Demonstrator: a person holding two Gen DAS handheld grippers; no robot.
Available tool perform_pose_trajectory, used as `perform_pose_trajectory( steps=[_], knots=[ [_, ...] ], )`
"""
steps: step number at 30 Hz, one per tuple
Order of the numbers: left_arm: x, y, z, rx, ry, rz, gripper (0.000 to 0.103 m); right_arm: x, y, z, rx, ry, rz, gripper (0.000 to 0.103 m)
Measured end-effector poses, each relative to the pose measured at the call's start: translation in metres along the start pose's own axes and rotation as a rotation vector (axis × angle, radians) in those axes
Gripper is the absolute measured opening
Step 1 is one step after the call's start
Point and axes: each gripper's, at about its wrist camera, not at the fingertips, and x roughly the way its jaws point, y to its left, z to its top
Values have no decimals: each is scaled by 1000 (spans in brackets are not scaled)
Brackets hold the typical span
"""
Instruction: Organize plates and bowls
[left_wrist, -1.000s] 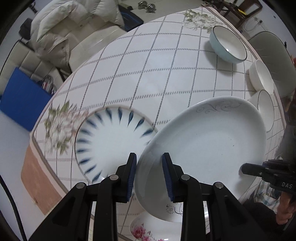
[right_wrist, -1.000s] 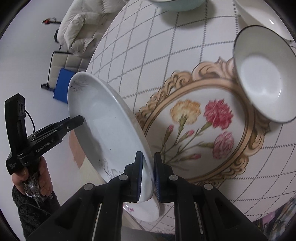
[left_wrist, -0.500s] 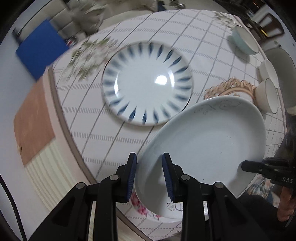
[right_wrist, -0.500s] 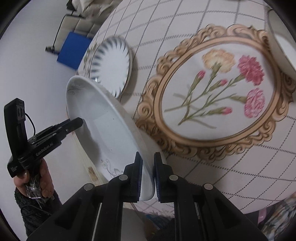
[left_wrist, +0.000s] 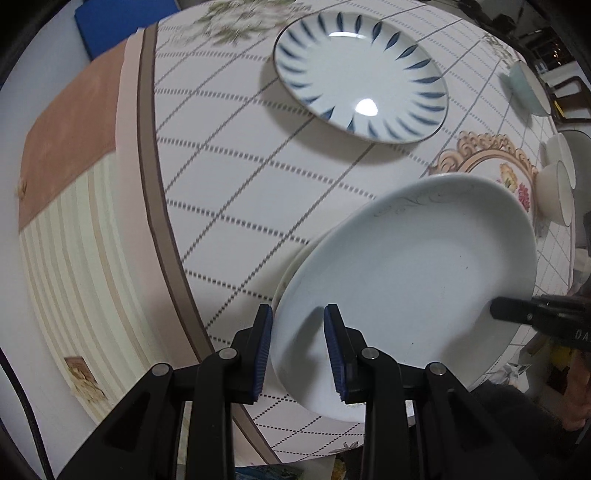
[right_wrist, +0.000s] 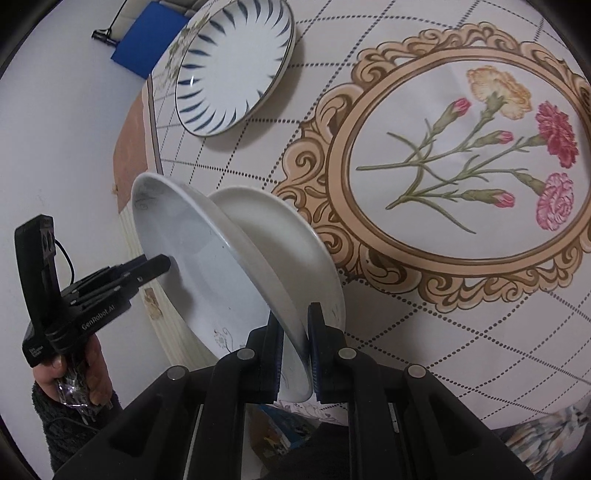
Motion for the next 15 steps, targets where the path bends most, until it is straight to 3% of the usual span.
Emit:
perform_pose_trajectory(
  steps=[15],
  knots=[
    [29, 16, -24, -90, 30, -32, 25, 31, 23, 29, -58, 49, -52, 15]
  ],
)
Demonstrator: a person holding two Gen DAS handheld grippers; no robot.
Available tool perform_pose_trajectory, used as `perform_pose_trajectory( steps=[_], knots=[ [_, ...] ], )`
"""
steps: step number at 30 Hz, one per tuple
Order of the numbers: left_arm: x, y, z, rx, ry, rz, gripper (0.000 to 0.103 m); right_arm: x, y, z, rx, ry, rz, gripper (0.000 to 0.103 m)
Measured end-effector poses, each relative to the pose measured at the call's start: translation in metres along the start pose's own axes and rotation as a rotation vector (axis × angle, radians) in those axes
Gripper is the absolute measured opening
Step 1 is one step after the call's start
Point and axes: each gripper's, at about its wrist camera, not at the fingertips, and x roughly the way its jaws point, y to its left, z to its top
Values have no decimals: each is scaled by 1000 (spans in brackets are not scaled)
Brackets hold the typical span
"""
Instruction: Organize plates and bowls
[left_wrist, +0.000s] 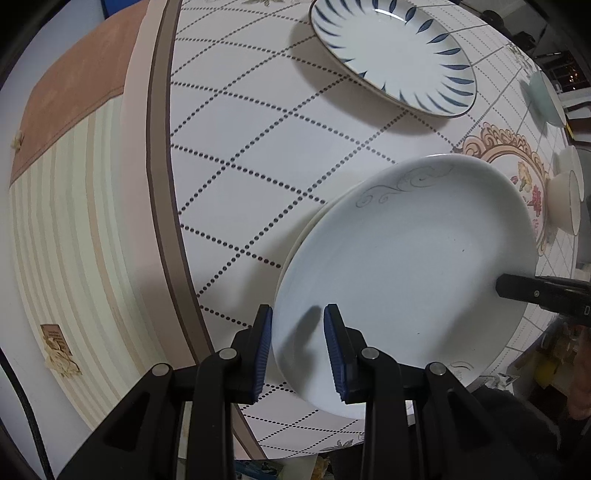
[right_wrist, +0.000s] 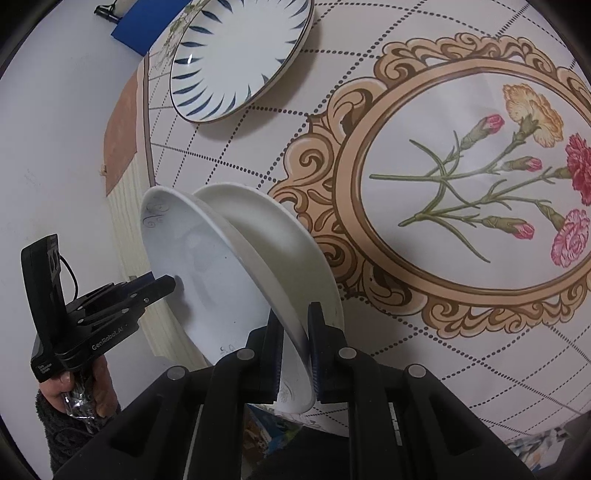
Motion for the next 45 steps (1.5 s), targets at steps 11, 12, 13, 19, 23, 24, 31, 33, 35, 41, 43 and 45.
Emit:
perform_pose_trajectory(
  steps=[11, 12, 13, 19, 23, 24, 31, 33, 35, 41, 43, 45],
  knots=[
    [18, 6, -4, -24, 17, -3, 25, 19, 8, 11, -28, 25, -50, 15],
    [18, 6, -4, -26, 16, -1, 25, 22, 8, 12, -26, 27, -52, 15],
    [19, 6, -4, -26, 16, -3, 25, 23, 7, 13, -24, 30, -56, 15],
    [23, 4, -5, -22, 11, -10, 25, 29, 10, 17, -24, 32, -72, 15],
    [24, 3, -7, -18, 3, -2, 25, 29, 12, 17, -37, 37, -87, 15],
    [24, 3, -8, -18, 1, -2, 25, 29, 12, 17, -37, 39, -90, 15],
    [25, 4, -15, -45, -8, -3, 25, 27, 25, 16, -59, 28, -158, 17],
    [27, 6, -17, -52, -8, -5, 25, 26, 28, 17, -63, 24, -169, 18],
    [29, 6, -19, -51, -5, -3, 25, 26, 32, 18, -75, 19, -188, 18],
    [33, 5, -20, -48, -5, 9, 25, 28, 47, 17, -110, 12, -261, 19],
    [34, 6, -20, -51, -5, 11, 25, 29, 50, 17, -117, 15, -287, 20],
    [35, 7, -21, -56, -4, 13, 25, 30, 56, 17, -137, 8, -349, 22]
  ],
)
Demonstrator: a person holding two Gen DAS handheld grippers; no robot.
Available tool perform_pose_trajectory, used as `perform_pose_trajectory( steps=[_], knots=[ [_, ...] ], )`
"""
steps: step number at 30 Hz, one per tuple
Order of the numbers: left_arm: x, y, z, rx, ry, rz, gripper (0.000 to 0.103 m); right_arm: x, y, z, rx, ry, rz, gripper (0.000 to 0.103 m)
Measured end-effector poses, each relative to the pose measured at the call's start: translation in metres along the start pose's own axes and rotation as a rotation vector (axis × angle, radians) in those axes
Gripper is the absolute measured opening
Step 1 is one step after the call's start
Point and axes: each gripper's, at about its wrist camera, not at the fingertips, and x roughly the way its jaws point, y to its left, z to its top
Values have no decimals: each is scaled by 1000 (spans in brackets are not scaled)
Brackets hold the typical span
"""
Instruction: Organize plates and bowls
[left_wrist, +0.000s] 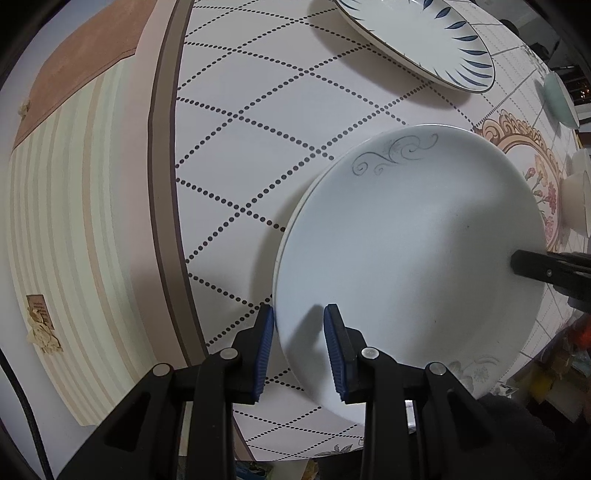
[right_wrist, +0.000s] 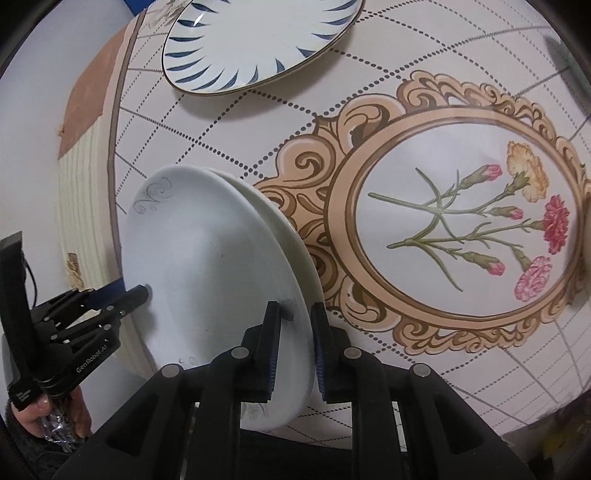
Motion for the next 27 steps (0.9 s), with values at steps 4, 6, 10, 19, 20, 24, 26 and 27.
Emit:
perform_pose_trajectory(
  steps=[4, 6, 10, 19, 20, 24, 26, 27],
  knots=[
    [2, 0, -2, -10, -3, -2, 25, -2, 6, 3, -22, 7, -35, 26],
    [0, 2, -3, -18, -7, -3, 25, -3, 10, 4, -38, 2, -57, 26],
    [-17, 4, -2, -52, -34, -1, 26, -8, 20, 0, -72, -12, -95, 30],
    [-63, -6, -22, -131, -142, 22, 33, -45, 40, -26, -157, -132, -136, 82],
    [-68, -8, -24, -136, -154, 24, 33, -51, 41, -30, -164, -145, -140, 86],
    [-82, -18, -37, -148, -191, 23, 77, -70, 33, -48, -173, -183, -132, 103],
    [-92, -22, -39, -156, -231, 22, 93, -76, 31, -53, -172, -198, -131, 103],
    [-96, -25, -38, -158, -245, 21, 93, -80, 28, -53, -165, -213, -139, 103]
  ],
)
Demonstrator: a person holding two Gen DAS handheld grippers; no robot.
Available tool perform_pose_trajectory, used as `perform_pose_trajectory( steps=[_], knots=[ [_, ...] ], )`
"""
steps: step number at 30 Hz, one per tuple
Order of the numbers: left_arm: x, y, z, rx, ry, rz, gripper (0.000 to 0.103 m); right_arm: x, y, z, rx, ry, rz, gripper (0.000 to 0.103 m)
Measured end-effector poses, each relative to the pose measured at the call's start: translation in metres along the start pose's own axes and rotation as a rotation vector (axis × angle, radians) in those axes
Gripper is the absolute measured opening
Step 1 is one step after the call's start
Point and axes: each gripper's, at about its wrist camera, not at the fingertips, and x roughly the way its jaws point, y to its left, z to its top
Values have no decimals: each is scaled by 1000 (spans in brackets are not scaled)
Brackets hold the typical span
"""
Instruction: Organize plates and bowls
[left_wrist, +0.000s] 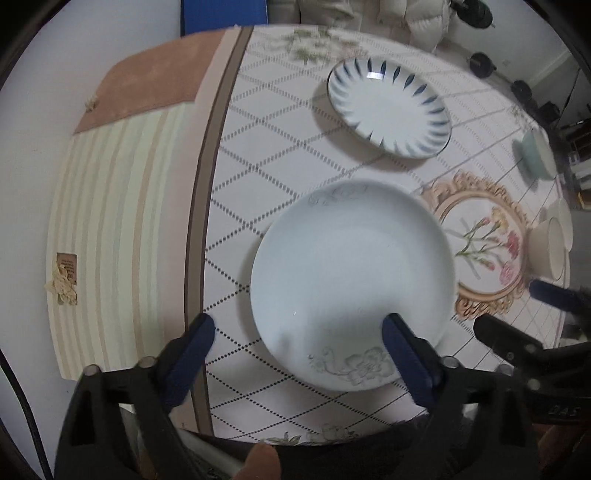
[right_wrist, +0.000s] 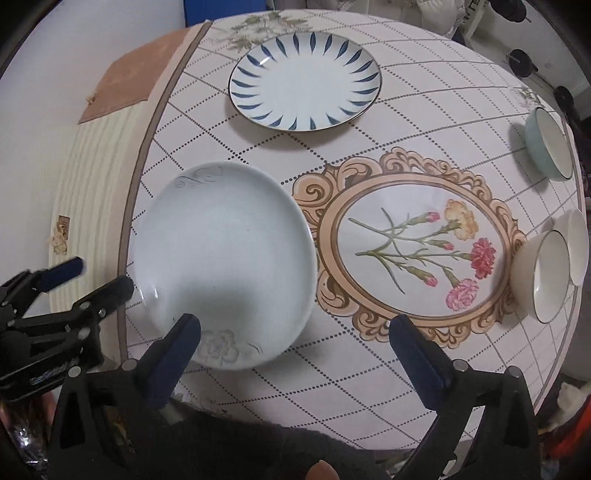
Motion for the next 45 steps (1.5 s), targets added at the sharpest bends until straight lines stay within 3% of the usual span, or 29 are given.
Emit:
perform_pose_trajectory(
  steps=[4, 8, 12, 16, 21, 23, 27, 29, 33, 39, 45],
  knots=[
    [-13, -13, 17, 3, -64, -2, 95, -16, -17, 12, 25, -95, -34, 103],
    [-18, -22, 55, 26, -130, 31, 96, -27, -36, 40, 3, -181, -68, 103],
    [-19, -20, 103, 41, -225, -32, 96, -26, -69, 87, 28, -230, -4, 103],
    [8, -19, 157, 42, -201, -67, 96, -4, -103, 142, 72, -163, 77, 103],
    [65, -22, 212, 63, -75, -96, 95, 41, -132, 191, 152, -41, 230, 102],
    [87, -22, 228, 55, -17, -117, 83, 59, -140, 203, 182, -9, 254, 94],
    [119, -28, 243, 62, 80, -179, 41, 93, -152, 215, 248, 47, 327, 64],
    [130, -33, 246, 77, 108, -185, 39, 104, -156, 218, 276, 61, 376, 54],
    [140, -43, 247, 106, 124, -178, 33, 118, -159, 222, 293, 83, 420, 14],
    [135, -36, 243, 101, 95, -188, 22, 116, -159, 222, 283, 69, 407, 13],
    [120, -33, 227, 109, 70, -169, 19, 111, -157, 217, 286, 74, 412, 13]
  ],
)
